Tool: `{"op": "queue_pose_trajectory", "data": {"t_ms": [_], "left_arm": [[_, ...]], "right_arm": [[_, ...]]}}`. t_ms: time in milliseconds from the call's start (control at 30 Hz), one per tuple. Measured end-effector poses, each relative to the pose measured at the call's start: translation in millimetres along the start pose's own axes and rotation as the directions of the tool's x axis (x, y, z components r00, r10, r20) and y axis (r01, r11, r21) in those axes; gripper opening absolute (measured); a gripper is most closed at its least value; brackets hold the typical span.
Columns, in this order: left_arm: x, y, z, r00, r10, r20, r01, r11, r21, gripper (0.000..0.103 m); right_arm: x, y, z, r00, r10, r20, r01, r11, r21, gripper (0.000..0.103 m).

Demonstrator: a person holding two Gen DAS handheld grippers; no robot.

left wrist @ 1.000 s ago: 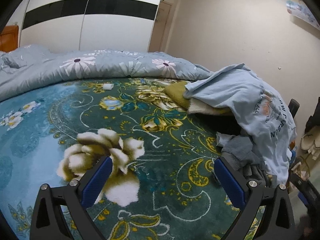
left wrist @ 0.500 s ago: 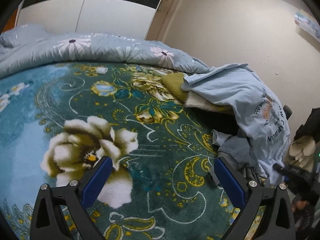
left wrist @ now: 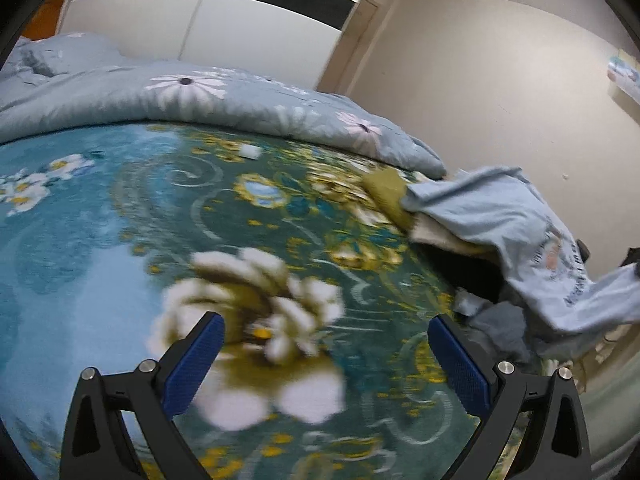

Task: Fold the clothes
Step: 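Grasp the light blue t-shirt edge with the right gripper and lift it, then carry the t-shirt with the right gripper and drop it onto the open bedspread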

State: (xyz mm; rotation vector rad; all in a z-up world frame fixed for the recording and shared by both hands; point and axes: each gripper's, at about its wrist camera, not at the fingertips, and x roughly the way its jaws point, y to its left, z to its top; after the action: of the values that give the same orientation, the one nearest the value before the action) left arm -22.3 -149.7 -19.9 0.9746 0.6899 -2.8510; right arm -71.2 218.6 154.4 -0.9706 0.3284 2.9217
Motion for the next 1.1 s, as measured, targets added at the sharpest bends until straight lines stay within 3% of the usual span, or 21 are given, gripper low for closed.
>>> {"op": "queue_pose_trajectory", "data": {"t_ms": [133,367,500,633,700,767,833,933,1067,1100], "left_arm": [[-19.7,29.9,-3.5,1.000,0.024,-0.006,-0.023,0.999,0.043,0.103],[-68.2,90.1,11.5,0.990,0.129,0.050,-0.133,0.988,0.074,0.103],[-107.8,131.5,24.0,0.976,0.188,0.109,-0.194,0.980,0.045,0.103],[-150.1,178.0,33.8,0.964,0.221,0.146,-0.219,0.975,-0.028,0.103],[-175.1,201.9,38.2,0.950,0.259,0.175,-0.254,0.966,-0.049,0.103],[-200.6,226.5,42.4,0.930,0.305,0.206,-0.297,0.952,-0.068,0.103],[-227.3,253.8,45.3,0.902,0.365,0.231,-0.351,0.931,-0.100,0.103],[-269.7,295.5,44.6,0.853,0.449,0.266,-0.417,0.893,-0.170,0.103],[-325.4,336.3,39.5,0.776,0.555,0.300,-0.498,0.831,-0.247,0.103],[-340.8,344.5,37.3,0.754,0.578,0.311,-0.515,0.815,-0.267,0.103]], "right_arm": [[-16.0,3.3,7.1,1.000,0.017,-0.002,-0.017,0.999,0.043,0.004],[-44.6,22.8,13.9,0.990,0.138,0.032,-0.141,0.978,0.152,0.004],[-80.5,80.2,32.1,0.971,0.226,0.080,-0.232,0.970,0.069,0.004],[-111.6,164.9,47.5,0.945,0.310,0.098,-0.309,0.951,-0.031,0.004],[-120.0,206.7,50.4,0.925,0.367,0.095,-0.362,0.929,-0.072,0.004],[-132.7,260.9,45.7,0.883,0.464,0.075,-0.452,0.882,-0.134,0.004],[-146.5,317.7,39.4,0.826,0.562,0.047,-0.544,0.815,-0.198,0.004],[-174.0,394.2,24.3,0.728,0.685,-0.010,-0.659,0.697,-0.284,0.003],[-221.5,462.9,1.3,0.575,0.816,-0.066,-0.771,0.513,-0.377,0.003],[-228.1,472.2,-3.3,0.552,0.830,-0.075,-0.781,0.483,-0.395,0.003]]}}
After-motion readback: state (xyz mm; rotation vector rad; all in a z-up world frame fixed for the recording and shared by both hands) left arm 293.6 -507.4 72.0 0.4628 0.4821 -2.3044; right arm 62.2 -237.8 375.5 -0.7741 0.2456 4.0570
